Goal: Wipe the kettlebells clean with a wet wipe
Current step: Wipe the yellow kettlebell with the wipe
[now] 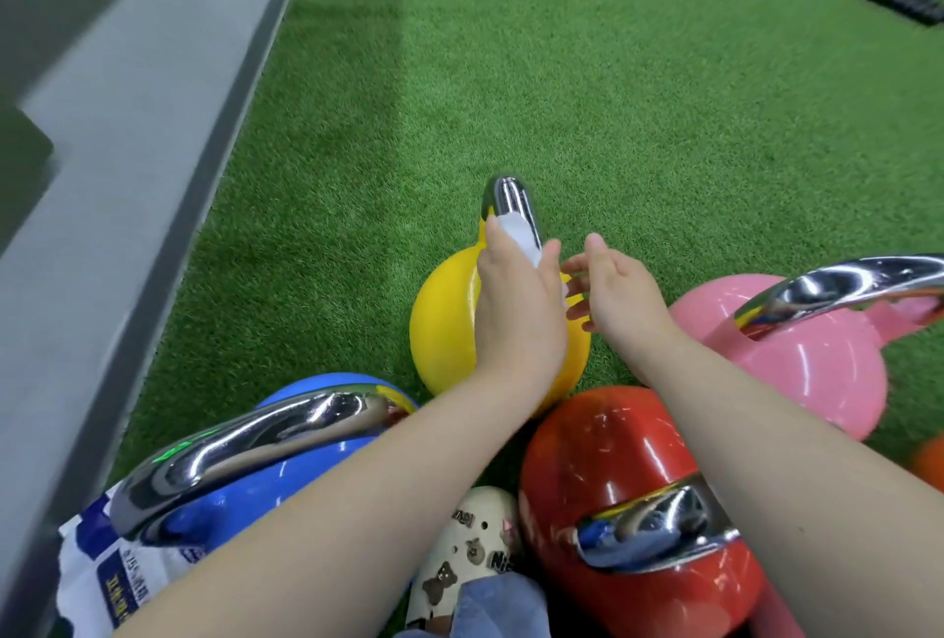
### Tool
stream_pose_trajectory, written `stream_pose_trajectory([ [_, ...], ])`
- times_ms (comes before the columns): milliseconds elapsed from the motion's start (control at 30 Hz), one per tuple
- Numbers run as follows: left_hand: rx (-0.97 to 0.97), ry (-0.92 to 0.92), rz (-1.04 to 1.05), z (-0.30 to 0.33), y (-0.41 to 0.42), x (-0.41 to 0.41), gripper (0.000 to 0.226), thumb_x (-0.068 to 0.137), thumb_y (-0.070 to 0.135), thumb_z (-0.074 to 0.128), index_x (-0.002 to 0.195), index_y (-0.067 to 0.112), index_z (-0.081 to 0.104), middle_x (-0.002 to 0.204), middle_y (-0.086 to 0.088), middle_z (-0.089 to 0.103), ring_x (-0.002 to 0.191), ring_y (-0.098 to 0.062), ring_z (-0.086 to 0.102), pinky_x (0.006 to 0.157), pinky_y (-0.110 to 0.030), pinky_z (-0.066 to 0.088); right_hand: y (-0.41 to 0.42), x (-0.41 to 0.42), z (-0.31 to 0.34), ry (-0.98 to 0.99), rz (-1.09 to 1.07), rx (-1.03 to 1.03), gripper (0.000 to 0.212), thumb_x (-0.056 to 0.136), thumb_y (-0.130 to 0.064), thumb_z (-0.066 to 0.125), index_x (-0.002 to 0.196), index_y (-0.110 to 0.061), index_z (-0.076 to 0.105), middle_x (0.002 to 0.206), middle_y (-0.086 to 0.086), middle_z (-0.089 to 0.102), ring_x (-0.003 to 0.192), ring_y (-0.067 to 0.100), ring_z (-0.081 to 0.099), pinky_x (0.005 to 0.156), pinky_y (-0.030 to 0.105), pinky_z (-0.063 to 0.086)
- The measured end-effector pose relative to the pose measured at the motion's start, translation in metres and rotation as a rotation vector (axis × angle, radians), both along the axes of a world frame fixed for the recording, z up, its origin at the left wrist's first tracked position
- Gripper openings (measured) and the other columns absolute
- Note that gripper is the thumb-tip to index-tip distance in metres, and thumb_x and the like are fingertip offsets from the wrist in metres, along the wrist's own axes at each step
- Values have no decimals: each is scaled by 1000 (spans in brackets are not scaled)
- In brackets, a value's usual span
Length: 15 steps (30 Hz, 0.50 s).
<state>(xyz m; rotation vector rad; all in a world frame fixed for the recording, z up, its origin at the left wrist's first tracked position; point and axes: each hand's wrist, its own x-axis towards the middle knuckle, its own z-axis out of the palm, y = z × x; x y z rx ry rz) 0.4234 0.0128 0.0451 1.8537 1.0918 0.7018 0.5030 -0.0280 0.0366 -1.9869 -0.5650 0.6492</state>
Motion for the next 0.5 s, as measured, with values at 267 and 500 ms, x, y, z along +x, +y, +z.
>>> stream_pose_trajectory([
  [267, 471, 367, -131, -46, -47, -35, 100, 66, 43, 69, 137, -8, 20, 124, -35, 49, 110, -43, 57, 85, -41, 51, 1, 1, 0, -3, -22, -4, 43, 101, -37, 25, 89, -12, 58, 68, 0, 57, 52, 17, 50, 57, 27, 37],
  [500, 582, 310, -211, -32, -22, -19, 57, 86, 30, 32, 134, -1, 38, 147, -26, 18, 135, -48, 24, 107, -50, 23, 1, 1, 1, -15, -33, 36, 43, 101, -34, 25, 85, -13, 58, 71, 3, 60, 66, 24, 57, 70, 33, 45],
])
